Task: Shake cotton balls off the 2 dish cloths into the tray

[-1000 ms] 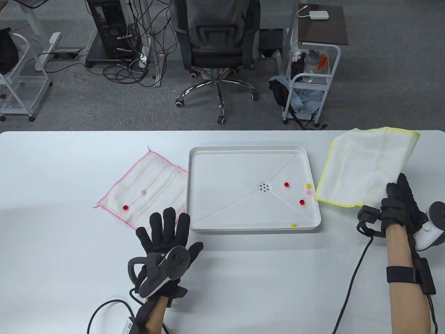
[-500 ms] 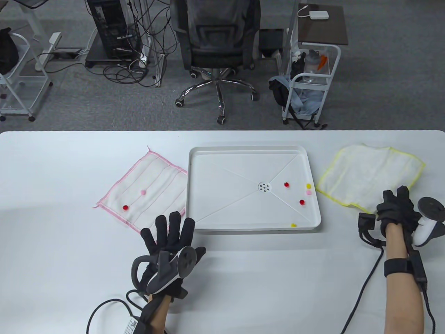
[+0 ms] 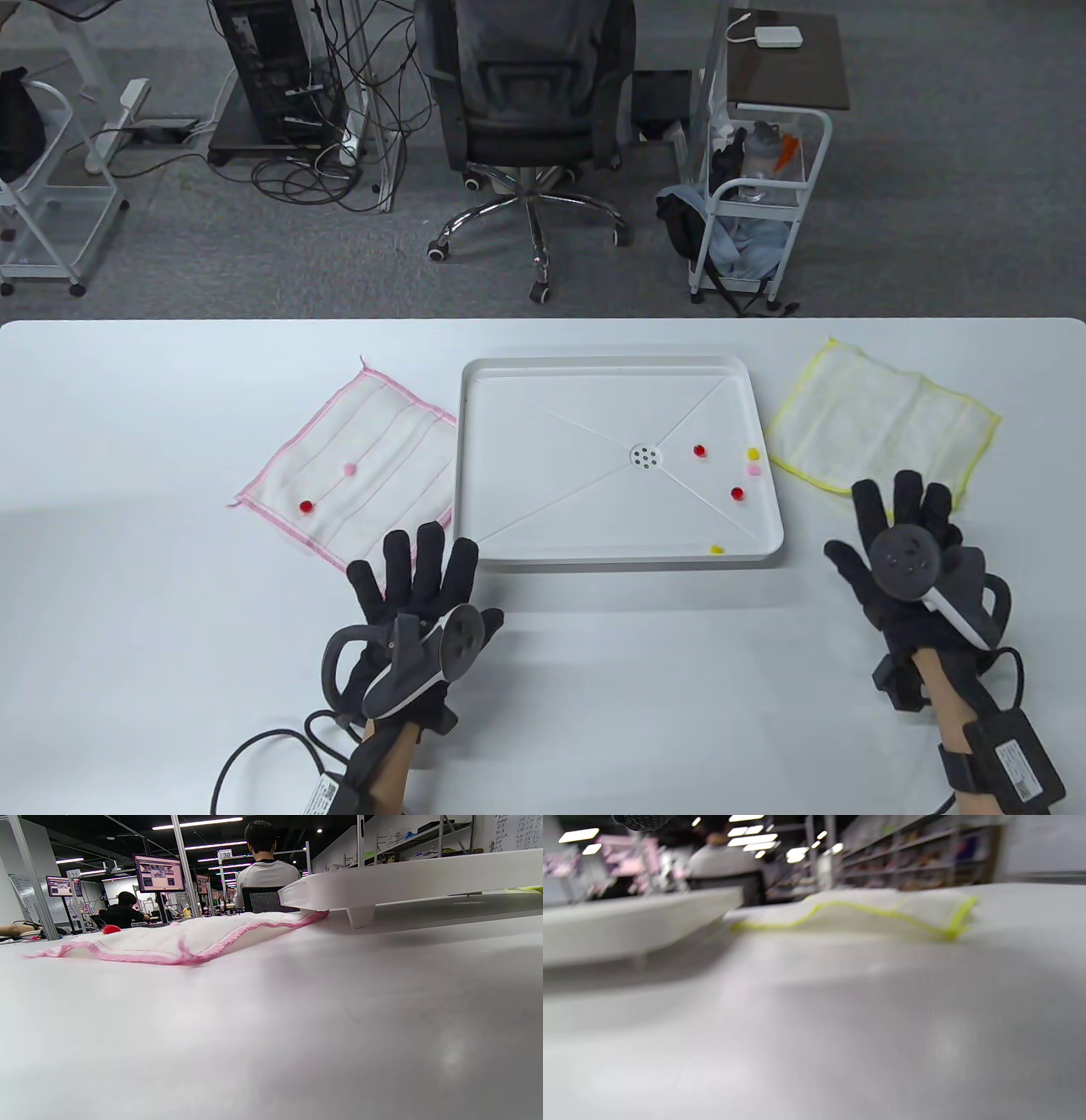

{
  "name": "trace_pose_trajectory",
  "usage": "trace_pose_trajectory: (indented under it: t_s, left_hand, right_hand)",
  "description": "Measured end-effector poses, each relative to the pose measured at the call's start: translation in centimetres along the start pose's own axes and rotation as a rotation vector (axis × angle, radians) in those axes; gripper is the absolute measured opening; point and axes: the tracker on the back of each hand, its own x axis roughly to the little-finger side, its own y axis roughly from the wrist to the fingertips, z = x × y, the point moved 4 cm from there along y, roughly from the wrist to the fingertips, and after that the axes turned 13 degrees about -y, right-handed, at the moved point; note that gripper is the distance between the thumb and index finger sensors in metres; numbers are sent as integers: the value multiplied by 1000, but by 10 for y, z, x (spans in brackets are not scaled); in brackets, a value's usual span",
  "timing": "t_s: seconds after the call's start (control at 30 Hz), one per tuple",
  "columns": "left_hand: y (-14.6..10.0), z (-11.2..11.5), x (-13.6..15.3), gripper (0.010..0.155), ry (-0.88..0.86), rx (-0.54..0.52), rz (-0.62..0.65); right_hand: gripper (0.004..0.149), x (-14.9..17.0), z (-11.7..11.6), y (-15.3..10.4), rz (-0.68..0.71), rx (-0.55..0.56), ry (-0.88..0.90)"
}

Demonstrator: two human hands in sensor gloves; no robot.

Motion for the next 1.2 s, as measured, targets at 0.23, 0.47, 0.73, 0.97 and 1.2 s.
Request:
trace_pose_trajectory:
  t_s: [0.23, 0.47, 0.73, 0.97, 1.2]
  left_hand:
    - [-1, 2, -2, 80, 21, 17, 5]
    - [-2, 4, -3, 80, 32, 31, 7]
    - [-4, 0, 2, 81, 26, 26, -26]
    - [0, -11, 59, 81, -38, 38, -340]
    - [18, 7, 89, 81, -145, 259, -322]
  right_hand:
    - [75, -26, -22, -21, 101, -93, -126]
    - [75, -32, -19, -43, 152, -58, -70]
    - [75, -31, -27, -41, 161, -84, -70]
    - [75, -30, -29, -40, 168, -98, -54]
    - [75, -31, -30, -40, 183, -102, -59]
